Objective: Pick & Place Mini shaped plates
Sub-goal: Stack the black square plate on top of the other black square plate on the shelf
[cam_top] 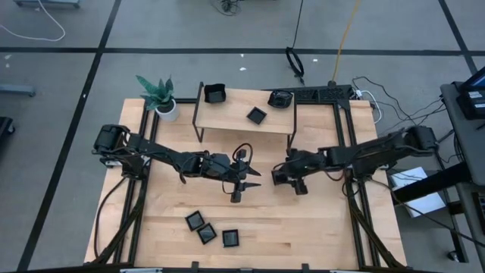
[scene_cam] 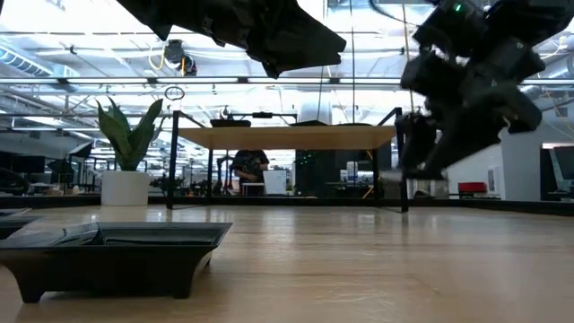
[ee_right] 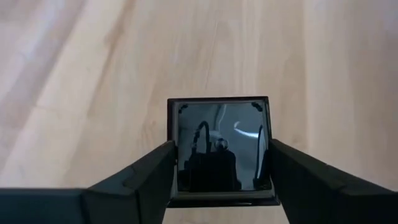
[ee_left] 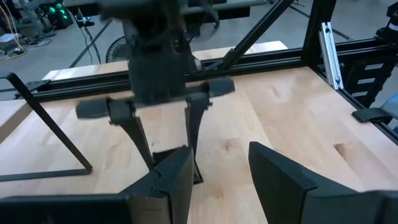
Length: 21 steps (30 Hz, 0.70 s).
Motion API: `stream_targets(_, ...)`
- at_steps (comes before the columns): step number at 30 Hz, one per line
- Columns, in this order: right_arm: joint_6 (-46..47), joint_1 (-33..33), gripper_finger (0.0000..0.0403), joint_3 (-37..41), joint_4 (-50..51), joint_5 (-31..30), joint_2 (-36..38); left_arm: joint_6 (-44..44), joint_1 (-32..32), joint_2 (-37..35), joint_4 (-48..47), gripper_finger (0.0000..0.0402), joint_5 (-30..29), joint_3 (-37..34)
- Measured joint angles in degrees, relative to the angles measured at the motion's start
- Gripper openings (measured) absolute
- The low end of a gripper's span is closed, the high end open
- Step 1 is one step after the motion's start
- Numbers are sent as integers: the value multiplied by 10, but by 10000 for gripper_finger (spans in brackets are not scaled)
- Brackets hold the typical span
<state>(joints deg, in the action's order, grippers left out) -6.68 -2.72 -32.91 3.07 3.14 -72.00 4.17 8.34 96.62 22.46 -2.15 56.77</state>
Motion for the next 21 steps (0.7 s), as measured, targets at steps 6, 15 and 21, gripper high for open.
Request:
stream_targets(6,0,0,238,0,4,0,78,0,0,0,2,161,0,0)
stream_targets(15,-19,0,238,0,-36,0,178,0,0,0,14,161,0,0)
stream_targets(21,-28,0,238,0,-91,0,208,5,0,0,18,161,0,0)
